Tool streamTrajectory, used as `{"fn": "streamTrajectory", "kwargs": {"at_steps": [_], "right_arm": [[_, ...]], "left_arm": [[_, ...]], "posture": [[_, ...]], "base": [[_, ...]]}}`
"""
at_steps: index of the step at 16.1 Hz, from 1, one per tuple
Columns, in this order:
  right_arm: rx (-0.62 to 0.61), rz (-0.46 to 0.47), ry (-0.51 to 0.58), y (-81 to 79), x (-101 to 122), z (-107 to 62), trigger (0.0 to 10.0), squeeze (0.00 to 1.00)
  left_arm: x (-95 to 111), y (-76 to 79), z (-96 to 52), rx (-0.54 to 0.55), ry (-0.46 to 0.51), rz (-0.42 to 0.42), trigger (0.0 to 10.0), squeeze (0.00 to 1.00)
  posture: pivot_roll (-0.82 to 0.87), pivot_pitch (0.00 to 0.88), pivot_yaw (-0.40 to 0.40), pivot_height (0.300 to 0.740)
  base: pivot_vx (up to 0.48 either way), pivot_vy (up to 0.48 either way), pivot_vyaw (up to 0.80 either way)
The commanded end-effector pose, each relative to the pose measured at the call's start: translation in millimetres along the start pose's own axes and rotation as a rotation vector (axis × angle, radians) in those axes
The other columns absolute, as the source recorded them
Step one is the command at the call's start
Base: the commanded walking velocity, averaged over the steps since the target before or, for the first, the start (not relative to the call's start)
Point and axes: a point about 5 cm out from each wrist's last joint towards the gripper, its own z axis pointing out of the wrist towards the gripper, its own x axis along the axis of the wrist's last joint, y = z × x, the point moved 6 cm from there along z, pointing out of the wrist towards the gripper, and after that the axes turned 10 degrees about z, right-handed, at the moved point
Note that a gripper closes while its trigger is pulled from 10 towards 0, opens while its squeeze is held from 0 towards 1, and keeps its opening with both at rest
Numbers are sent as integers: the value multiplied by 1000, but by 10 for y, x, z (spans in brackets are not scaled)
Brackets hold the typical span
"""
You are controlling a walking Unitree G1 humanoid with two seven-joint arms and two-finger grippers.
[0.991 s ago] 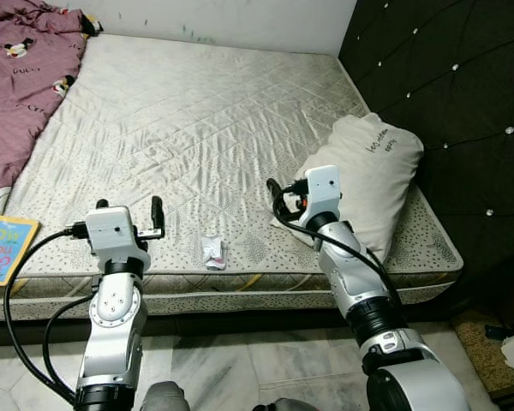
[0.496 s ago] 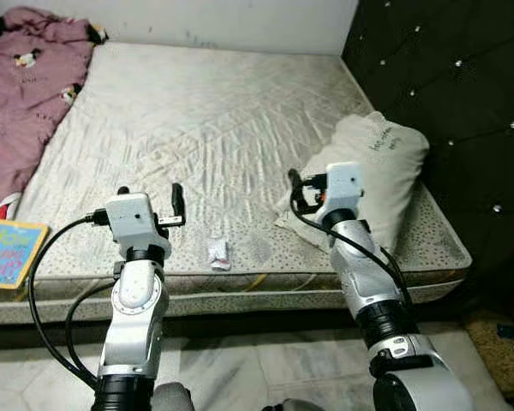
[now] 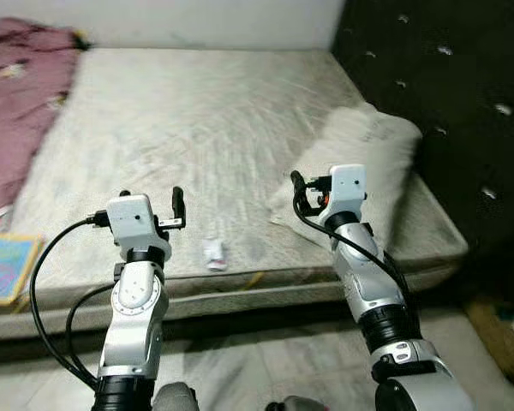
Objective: Clean up the room
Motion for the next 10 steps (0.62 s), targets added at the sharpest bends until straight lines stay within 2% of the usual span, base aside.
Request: {"fn": "streamTrajectory", "kwargs": {"at_steps": [1,8,10], "right_arm": [[3,-7,2,17,21,-3,10000,0],[39,-44,-2,-83,17,16,10000,0],[45,-51,1,-90,19,17,10000,0]], "left_arm": [[22,3,-18,-2,4,1,10000,0],[82,46,-39,-36,30,-4,10000,0],[83,61,-31,-41,32,-5,10000,0]], "posture": [[53,32,-65,740],[65,36,-69,740],[63,29,-71,740]], "base": [[0,0,0],[0,0,0],[255,0,234]]}}
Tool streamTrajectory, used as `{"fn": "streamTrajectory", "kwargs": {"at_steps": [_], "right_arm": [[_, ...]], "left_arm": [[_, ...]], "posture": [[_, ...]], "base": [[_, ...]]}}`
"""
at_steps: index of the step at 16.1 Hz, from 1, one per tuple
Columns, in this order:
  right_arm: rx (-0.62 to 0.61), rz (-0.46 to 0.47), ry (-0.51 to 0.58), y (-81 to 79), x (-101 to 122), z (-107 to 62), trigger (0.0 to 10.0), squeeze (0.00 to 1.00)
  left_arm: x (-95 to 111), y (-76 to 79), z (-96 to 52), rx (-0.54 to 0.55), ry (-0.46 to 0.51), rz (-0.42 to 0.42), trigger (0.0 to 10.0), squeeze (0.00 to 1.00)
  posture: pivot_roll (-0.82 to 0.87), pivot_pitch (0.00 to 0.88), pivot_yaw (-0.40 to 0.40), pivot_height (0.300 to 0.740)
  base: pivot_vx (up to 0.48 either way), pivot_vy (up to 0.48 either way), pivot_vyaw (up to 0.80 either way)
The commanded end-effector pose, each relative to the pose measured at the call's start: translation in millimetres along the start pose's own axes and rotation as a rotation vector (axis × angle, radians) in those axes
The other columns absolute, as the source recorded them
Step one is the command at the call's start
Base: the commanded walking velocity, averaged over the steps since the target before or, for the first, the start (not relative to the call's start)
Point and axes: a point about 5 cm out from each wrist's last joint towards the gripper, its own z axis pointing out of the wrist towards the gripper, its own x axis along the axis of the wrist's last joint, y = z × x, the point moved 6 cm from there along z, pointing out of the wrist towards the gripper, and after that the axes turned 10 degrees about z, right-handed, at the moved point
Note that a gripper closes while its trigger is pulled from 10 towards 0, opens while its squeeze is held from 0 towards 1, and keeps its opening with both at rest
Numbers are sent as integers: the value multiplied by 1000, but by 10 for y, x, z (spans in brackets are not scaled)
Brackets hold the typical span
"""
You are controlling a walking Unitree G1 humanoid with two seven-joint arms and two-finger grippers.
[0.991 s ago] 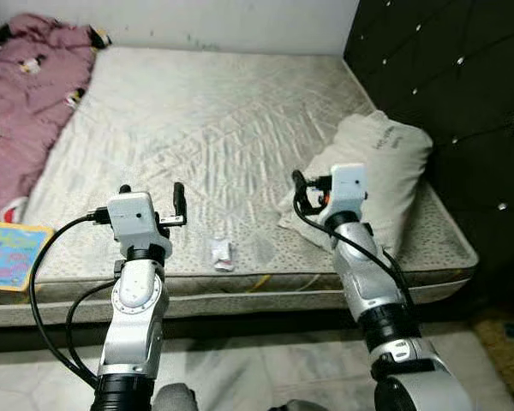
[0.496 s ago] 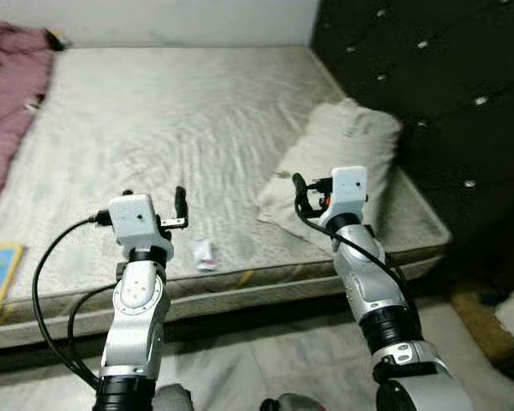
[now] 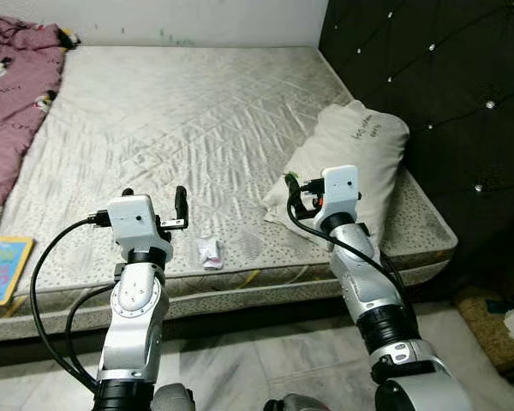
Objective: Clean up the room
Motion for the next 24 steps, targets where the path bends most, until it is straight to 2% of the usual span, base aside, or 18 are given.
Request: {"fn": "streamTrajectory", "kwargs": {"at_steps": [1,16,18,24], "right_arm": [[9,-9,12,-13,45,21,10000,0],[14,-13,13,-72,45,75,10000,0],[11,-10,11,-71,39,77,10000,0],[12,-14,9,-83,23,90,10000,0]], "left_arm": [[27,26,5,-12,9,-6,10000,0],[73,80,52,-44,18,-22,10000,0],[113,96,64,-46,36,-36,10000,0],[65,62,79,-22,5,-46,10000,0]], "posture": [[64,26,-72,740],[75,38,-61,740],[77,39,-58,740],[80,35,-57,740]], "base": [[281,0,431],[368,0,0],[0,0,0],[0,0,133]]}}
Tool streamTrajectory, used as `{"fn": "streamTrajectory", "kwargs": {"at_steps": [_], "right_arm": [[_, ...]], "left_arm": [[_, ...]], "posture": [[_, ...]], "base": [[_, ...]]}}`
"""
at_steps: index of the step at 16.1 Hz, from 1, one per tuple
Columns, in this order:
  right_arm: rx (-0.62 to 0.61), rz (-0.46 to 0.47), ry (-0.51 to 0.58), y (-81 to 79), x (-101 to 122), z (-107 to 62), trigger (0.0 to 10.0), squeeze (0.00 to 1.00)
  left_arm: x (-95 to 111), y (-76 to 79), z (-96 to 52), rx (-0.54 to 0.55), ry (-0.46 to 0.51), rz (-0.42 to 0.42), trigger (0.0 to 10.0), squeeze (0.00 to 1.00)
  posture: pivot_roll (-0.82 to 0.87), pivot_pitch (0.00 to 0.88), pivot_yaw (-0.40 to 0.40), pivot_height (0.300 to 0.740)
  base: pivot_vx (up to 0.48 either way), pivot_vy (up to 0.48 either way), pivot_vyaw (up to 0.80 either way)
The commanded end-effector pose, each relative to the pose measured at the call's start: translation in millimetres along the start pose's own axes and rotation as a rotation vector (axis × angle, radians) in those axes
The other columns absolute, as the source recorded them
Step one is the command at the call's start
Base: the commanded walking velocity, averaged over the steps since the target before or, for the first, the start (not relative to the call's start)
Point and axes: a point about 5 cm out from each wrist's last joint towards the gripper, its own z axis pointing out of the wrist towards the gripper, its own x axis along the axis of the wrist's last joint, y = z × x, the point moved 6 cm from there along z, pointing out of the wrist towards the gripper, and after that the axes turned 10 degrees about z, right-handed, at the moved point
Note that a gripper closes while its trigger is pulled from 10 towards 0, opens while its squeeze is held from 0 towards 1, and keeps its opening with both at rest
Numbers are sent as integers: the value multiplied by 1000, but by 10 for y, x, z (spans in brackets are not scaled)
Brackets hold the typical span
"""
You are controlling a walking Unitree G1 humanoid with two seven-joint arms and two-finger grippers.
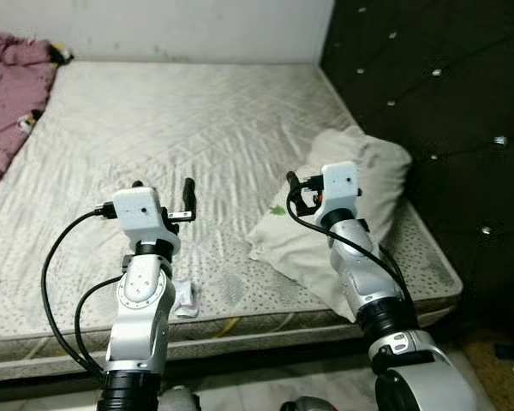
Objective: Clean up the room
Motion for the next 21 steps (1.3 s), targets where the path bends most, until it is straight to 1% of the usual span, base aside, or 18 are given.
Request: {"fn": "streamTrajectory", "kwargs": {"at_steps": [1,2,5,9,13,14,15,16,17,18,19,20,21], "right_arm": [[16,3,13,-61,41,27,10000,0],[16,4,9,-63,35,29,10000,0],[13,9,4,-53,25,31,10000,0],[19,7,-1,-53,17,39,10000,0],[26,5,-9,-62,4,50,10000,0],[27,5,-10,-63,2,51,10000,0],[26,6,-12,-64,-2,52,10000,0],[26,7,-13,-64,-2,54,10000,0],[26,9,-12,-64,4,61,10000,0],[25,11,-12,-62,5,62,10000,0],[24,13,-10,-60,11,62,10000,0],[22,16,-9,-55,15,62,10000,0],[15,23,0,-31,47,58,10000,0]], "left_arm": [[-41,-15,-6,0,-18,2,10000,0],[-45,-15,-6,0,-20,1,10000,0],[-35,-6,-6,-2,-11,-17,10000,0],[-44,24,3,-12,-17,-17,10000,0],[-37,17,4,-7,-11,-15,10000,0],[-27,-9,1,9,-7,13,10000,0],[-53,-18,-1,16,-19,2,10000,0],[-104,-71,0,47,-50,19,10000,0],[-164,-168,-8,82,-94,80,10000,0],[-191,-173,-18,58,-107,69,10000,0],[-135,-138,-40,-7,-56,1,10000,0],[-156,-193,-51,15,-63,42,10000,0],[-219,-333,-97,75,-87,47,10000,0]], "posture": [[80,35,-57,740],[80,35,-57,740],[77,27,-58,740],[80,17,-63,740],[80,13,-67,740],[80,13,-67,740],[77,11,-67,740],[76,11,-67,740],[75,16,-66,740],[75,16,-66,740],[77,22,-67,740],[77,22,-67,740],[76,28,-64,740]], "base": [[0,480,800],[0,480,625],[0,480,0],[0,480,0],[0,480,0],[0,0,0],[0,0,0],[0,0,0],[0,0,0],[0,0,0],[0,0,0],[0,0,0],[0,0,0]]}}
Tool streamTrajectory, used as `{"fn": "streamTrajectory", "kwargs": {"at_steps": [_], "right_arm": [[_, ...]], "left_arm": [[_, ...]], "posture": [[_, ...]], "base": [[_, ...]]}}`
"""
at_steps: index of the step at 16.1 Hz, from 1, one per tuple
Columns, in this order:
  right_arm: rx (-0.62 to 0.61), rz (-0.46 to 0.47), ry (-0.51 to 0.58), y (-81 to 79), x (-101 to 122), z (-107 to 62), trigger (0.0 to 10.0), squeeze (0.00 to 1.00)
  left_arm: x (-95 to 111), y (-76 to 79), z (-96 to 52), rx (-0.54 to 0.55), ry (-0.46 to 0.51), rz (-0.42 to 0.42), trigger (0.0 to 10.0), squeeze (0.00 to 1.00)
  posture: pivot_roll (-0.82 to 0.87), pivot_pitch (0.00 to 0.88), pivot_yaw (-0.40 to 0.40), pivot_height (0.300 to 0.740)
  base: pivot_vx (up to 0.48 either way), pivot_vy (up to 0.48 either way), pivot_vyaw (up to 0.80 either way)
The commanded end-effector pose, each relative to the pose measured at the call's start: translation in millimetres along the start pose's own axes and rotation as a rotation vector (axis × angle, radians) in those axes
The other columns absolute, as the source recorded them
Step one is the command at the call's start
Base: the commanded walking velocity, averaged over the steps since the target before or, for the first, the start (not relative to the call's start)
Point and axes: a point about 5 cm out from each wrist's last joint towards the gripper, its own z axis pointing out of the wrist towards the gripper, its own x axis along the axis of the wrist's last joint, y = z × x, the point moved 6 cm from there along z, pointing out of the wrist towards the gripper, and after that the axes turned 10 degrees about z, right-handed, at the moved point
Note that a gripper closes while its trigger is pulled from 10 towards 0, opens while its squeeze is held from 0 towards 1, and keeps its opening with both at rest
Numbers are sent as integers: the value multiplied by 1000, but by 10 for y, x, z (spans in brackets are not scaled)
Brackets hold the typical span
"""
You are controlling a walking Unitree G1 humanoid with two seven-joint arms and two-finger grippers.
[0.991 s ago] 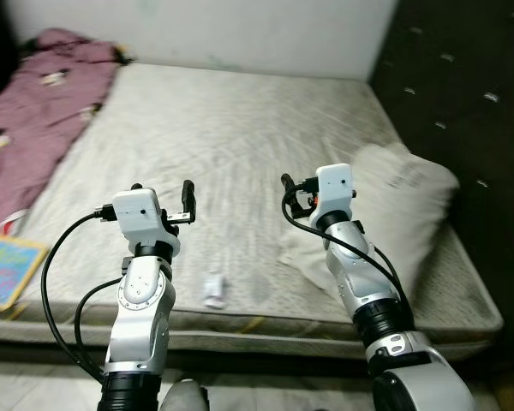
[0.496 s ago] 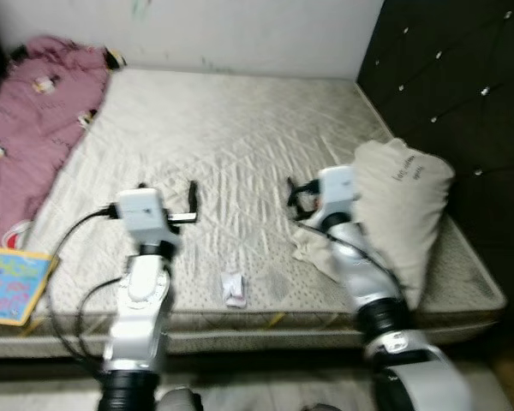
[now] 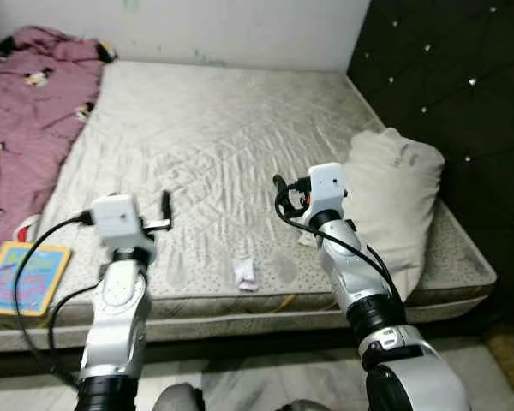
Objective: Clean up the room
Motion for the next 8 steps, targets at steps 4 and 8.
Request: {"fn": "streamTrajectory", "kwargs": {"at_steps": [4,8], "right_arm": [[-82,5,36,354,104,-115,10000,0],[-82,-72,23,371,74,-144,10000,0]], "left_arm": [[-31,-183,-168,72,-13,73,10000,0],[-49,-114,-194,34,-11,65,10000,0]], "posture": [[69,39,-63,740],[67,48,-62,740]], "base": [[0,0,0],[0,0,600]]}}
